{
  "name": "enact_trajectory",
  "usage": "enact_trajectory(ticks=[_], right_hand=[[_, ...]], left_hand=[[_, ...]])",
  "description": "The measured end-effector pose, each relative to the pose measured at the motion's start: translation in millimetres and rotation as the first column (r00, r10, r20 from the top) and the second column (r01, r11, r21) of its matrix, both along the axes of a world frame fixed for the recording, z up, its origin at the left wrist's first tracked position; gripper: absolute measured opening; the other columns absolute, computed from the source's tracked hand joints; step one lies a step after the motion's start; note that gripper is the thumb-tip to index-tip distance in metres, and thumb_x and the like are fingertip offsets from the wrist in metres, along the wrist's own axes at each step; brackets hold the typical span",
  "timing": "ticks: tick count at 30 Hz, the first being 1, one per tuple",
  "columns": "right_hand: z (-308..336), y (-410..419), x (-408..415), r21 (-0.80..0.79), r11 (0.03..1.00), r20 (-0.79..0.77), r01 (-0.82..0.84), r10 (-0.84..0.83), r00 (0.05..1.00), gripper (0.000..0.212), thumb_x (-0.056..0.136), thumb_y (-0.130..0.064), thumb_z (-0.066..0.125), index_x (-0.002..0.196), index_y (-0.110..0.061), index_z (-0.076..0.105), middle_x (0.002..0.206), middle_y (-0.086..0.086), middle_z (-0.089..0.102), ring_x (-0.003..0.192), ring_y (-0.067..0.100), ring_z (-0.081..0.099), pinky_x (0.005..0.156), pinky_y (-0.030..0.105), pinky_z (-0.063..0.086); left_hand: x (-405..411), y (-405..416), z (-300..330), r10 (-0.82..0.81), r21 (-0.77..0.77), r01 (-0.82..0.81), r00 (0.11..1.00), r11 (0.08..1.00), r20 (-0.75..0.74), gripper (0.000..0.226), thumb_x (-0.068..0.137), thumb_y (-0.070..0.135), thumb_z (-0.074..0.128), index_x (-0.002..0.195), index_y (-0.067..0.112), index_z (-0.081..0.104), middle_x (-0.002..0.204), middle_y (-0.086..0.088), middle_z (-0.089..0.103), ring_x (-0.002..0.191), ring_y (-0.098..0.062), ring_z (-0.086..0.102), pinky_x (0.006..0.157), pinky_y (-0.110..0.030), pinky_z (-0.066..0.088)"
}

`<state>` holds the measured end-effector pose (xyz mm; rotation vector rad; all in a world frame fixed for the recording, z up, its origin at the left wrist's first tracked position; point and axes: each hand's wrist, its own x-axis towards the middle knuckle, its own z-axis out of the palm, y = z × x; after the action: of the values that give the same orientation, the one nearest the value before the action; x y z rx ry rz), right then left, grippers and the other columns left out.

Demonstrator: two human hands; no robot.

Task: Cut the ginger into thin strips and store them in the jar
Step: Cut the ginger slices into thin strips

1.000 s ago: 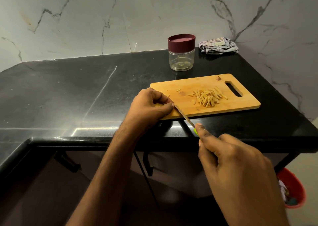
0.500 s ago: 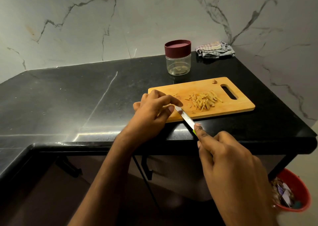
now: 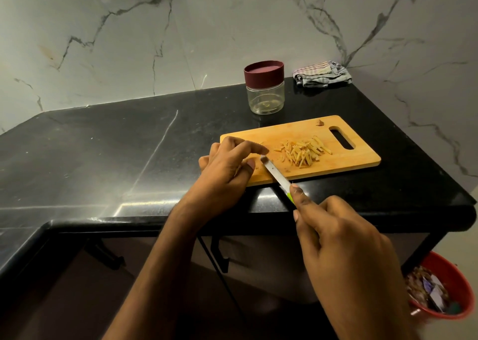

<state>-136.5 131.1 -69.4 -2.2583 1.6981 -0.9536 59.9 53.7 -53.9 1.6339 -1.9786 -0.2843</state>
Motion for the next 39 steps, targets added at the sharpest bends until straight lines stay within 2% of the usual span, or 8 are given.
enact_trajectory(ticks=[5,10,16,20,26,28,35,39], right_hand=[[-2.1,-0.8,1.6,0.004,1.000,-0.041,0.006,-0.005,0.999,0.045,0.084,-0.029,0.065,0.128,-0.032,0.058,0.066,-0.008,0.040,0.040,0.009,0.039,0.030,0.025,0.038],[-3.1,1.6,4.2,-0.005,1.000,-0.025,-0.024,0.023,0.999,0.050,0.085,-0.029,0.063,0.133,-0.035,0.051,0.069,-0.007,0.041,0.041,0.011,0.042,0.030,0.029,0.040],[-1.1,2.6,5.6,-0.034,0.998,-0.001,-0.051,0.051,0.999,0.047,0.085,-0.033,0.058,0.132,-0.033,0.054,0.068,-0.010,0.043,0.042,0.008,0.041,0.031,0.022,0.038],[-2.0,-0.1,9.2,-0.073,0.992,0.068,-0.099,0.104,0.992,0.043,0.091,-0.036,0.047,0.133,-0.029,0.056,0.063,-0.011,0.046,0.045,0.006,0.043,0.036,0.023,0.040],[-4.1,-7.8,15.4,-0.093,0.985,0.131,-0.146,0.157,0.979,0.041,0.092,-0.036,0.044,0.126,-0.022,0.062,0.057,-0.014,0.052,0.044,0.002,0.044,0.040,0.012,0.030],[-1.7,-13.6,9.0,-0.070,0.989,0.117,-0.130,0.137,0.984,0.042,0.092,-0.038,0.042,0.127,-0.024,0.060,0.056,-0.013,0.052,0.044,0.002,0.046,0.039,0.017,0.040],[7.1,-26.0,-12.3,-0.090,0.993,0.058,0.074,-0.069,0.996,0.041,0.093,-0.031,0.046,0.130,-0.018,0.058,0.058,-0.012,0.046,0.050,0.001,0.043,0.045,0.012,0.030],[6.6,-20.5,-4.9,-0.130,0.991,0.082,-0.010,0.021,0.996,0.043,0.093,-0.031,0.047,0.132,-0.016,0.057,0.065,-0.005,0.055,0.053,0.007,0.049,0.044,0.024,0.045]], left_hand=[[-0.7,3.1,1.1,-0.018,-0.028,0.019,0.999,0.999,0.052,0.038,0.103,0.016,0.047,0.104,0.049,0.067,0.122,0.017,0.040,0.120,-0.008,0.029,0.095,-0.034,0.015],[-2.9,-0.8,0.3,-0.020,0.026,0.017,0.993,1.000,0.119,0.049,0.104,0.016,0.042,0.120,0.058,0.061,0.129,0.014,0.039,0.118,-0.009,0.027,0.094,-0.032,0.015],[1.5,2.6,-1.3,0.024,-0.042,-0.027,0.998,0.999,-0.066,0.041,0.106,0.019,0.042,0.134,0.048,0.053,0.125,0.016,0.043,0.120,-0.007,0.036,0.097,-0.034,0.020],[4.6,2.3,-4.1,0.071,-0.076,-0.083,0.986,0.994,-0.150,0.029,0.105,0.021,0.046,0.126,0.038,0.057,0.123,0.015,0.050,0.118,-0.008,0.043,0.106,-0.042,0.027],[9.3,-1.9,-7.7,0.157,-0.082,-0.184,0.952,0.980,-0.264,0.021,0.099,0.031,0.051,0.111,0.046,0.057,0.110,0.019,0.057,0.111,-0.011,0.053,0.103,-0.055,0.041],[9.7,-2.2,-7.4,0.165,-0.065,-0.189,0.949,0.980,-0.267,0.018,0.097,0.035,0.054,0.111,0.046,0.058,0.108,0.019,0.056,0.109,-0.011,0.053,0.102,-0.054,0.042],[10.3,-6.6,-4.3,0.198,0.046,-0.193,0.957,0.980,-0.211,0.039,0.097,0.039,0.061,0.135,0.036,0.050,0.126,0.010,0.046,0.120,-0.014,0.046,0.109,-0.051,0.038],[11.5,-13.7,-4.7,0.250,0.098,-0.236,0.951,0.967,-0.179,0.047,0.097,0.040,0.059,0.142,0.028,0.048,0.132,0.005,0.045,0.127,-0.020,0.046,0.111,-0.052,0.038]])
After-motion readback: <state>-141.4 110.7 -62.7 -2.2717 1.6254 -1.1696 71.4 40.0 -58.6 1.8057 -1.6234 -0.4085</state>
